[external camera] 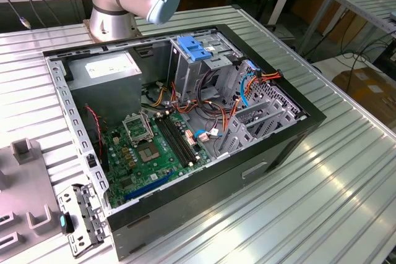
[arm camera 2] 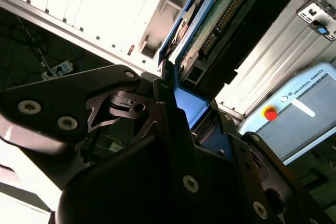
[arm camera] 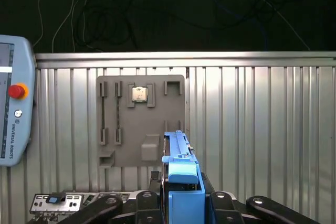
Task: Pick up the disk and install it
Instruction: 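Pick up the disk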
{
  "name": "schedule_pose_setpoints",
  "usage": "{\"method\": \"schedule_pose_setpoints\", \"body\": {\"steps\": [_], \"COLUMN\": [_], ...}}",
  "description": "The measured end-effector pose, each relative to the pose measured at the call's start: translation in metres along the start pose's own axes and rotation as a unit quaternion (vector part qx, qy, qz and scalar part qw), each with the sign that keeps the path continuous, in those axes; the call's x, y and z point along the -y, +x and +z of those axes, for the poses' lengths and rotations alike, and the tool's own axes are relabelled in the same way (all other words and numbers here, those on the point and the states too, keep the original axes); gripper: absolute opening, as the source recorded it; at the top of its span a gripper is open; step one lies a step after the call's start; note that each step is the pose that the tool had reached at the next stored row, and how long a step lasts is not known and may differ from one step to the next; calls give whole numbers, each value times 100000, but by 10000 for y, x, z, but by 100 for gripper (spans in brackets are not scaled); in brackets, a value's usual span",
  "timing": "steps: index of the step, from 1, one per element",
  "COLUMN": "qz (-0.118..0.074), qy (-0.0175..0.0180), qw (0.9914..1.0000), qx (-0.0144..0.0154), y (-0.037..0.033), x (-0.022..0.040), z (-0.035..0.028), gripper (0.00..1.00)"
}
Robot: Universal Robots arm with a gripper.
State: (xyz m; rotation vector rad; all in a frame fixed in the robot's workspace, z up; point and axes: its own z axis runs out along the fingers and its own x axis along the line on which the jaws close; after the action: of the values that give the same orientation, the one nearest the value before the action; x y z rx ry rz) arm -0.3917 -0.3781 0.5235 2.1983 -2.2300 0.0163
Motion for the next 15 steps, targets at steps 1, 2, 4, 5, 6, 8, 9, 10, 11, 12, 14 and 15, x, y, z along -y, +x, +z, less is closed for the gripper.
{"method": "schedule_pose_setpoints", "body": {"steps": [1,2,4,5,6,8,9,10,11,12,14,15], "qz": [-3,-2,0,1,-2,-3,-1,-1,0,0,-2,-2], "qy": [0,2,-1,3,-3,5,-2,2,0,-1,1,1], "qw": [100000,100000,100000,100000,100000,100000,100000,100000,100000,100000,100000,100000], "qx": [0,1,0,3,-1,3,0,1,0,0,-1,1], "y": [0,0,-1,-1,-1,-1,-2,-2,-2,-2,-3,-3], "x": [18,28,61,72,84,107,118,136,154,171,196,220], "z": [0,0,0,0,0,1,0,0,0,0,0,0], "gripper": [37,37,37,37,37,37,37,37,37,37,37,37]}}
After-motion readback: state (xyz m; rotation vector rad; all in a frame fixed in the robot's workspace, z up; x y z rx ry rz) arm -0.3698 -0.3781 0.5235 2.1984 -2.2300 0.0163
